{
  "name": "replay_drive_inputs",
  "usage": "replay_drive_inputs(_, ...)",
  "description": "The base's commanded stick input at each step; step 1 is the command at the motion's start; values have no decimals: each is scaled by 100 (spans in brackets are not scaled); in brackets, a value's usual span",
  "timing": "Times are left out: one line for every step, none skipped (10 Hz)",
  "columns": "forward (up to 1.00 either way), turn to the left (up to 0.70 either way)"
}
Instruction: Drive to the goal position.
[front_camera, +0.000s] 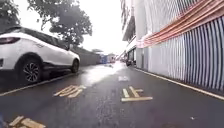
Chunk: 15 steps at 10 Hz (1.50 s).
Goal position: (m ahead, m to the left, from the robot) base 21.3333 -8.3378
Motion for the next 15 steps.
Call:
replay_drive_inputs(70, 0)
replay_drive_inputs(70, 0)
replay_drive_inputs(70, 0)
replay_drive_inputs(70, 0)
replay_drive_inputs(70, 0)
replay_drive_inputs(70, 0)
replay_drive_inputs(70, 0)
replay_drive_inputs(70, 0)
replay_drive_inputs(70, 0)
replay_drive_inputs(70, -6)
replay_drive_inputs(70, -12)
replay_drive_inputs(70, 0)
replay_drive_inputs(70, 0)
replay_drive_inputs(70, 0)
replay_drive_inputs(70, 0)
